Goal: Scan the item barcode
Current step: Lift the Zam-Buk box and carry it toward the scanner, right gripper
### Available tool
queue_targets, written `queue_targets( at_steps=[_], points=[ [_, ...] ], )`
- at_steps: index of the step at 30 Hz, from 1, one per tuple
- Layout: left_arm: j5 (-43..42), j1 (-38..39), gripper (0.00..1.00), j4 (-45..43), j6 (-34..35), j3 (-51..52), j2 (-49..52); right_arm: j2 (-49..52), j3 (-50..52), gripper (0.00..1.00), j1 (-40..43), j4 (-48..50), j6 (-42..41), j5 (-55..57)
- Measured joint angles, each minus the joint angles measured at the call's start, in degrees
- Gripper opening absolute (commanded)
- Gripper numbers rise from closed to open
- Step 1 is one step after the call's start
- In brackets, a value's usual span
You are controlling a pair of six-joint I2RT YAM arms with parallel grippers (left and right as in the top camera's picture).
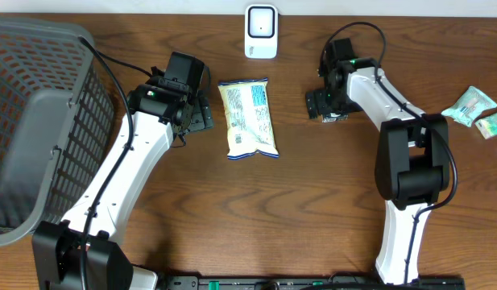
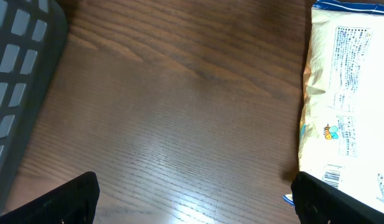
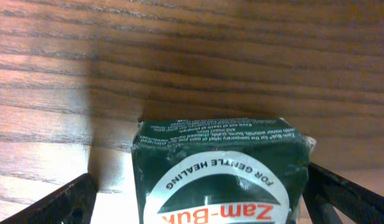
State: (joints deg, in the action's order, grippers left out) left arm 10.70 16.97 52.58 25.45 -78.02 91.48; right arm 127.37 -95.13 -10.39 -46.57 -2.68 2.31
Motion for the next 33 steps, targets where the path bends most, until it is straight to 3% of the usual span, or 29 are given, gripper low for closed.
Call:
queue_targets(
  at_steps=[1, 4, 17, 22, 33],
  points=[
    [0.0, 0.0, 0.98, 0.0, 0.0, 0.0, 0.0, 0.0, 0.1, 0.89, 0.2, 0.4, 0.2, -0.6],
    [0.0, 0.0, 0.98, 0.0, 0.0, 0.0, 0.0, 0.0, 0.5, 0.83, 0.3, 1.7, 0.6, -1.5],
    [0.0, 0.0, 0.98, 0.0, 0.0, 0.0, 0.0, -1.0, 2.7, 0.79, 0.3, 4.4, 0.9, -1.5],
    [0.0, 0.0, 0.98, 0.0, 0.0, 0.0, 0.0, -1.9, 4.3, 0.67, 0.3, 5.8, 0.9, -1.0],
    [0.0, 0.0, 0.98, 0.0, 0.0, 0.0, 0.0, -2.0, 4.6, 0.59, 0.3, 7.4, 0.9, 0.0]
  ],
)
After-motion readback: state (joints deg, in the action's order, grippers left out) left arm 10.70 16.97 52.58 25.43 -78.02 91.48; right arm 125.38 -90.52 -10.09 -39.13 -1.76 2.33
